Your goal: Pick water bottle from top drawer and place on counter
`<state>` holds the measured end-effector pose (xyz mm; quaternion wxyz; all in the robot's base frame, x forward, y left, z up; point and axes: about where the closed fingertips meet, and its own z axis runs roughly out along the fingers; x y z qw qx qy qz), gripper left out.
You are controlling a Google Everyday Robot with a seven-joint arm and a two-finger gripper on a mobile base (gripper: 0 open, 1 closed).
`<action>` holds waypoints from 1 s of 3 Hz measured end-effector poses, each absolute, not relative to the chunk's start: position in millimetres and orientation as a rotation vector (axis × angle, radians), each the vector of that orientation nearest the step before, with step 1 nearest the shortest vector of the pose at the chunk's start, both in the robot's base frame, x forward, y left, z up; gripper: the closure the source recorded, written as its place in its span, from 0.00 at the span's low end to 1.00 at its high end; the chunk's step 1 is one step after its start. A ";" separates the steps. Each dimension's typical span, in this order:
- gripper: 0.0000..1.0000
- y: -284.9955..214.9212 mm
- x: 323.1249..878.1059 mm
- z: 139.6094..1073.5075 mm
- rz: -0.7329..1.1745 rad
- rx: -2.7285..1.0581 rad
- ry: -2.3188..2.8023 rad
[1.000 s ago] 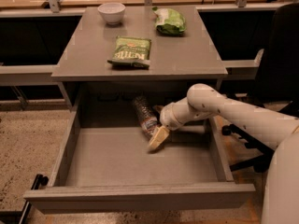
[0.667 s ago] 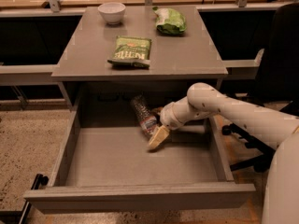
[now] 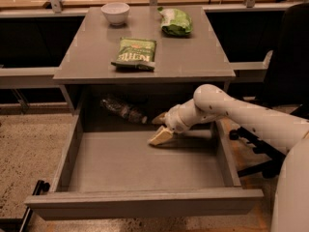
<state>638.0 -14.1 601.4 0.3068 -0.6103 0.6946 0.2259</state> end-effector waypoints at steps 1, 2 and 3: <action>0.88 -14.1 638.0 604.5 0.597 -1.615 1.837; 1.00 -10.9 617.8 620.7 0.546 -1.669 1.830; 0.86 0.2 577.0 665.3 0.438 -1.772 1.771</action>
Offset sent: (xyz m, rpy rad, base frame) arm -0.1004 0.0105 0.0934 -0.2449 -0.1304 0.1135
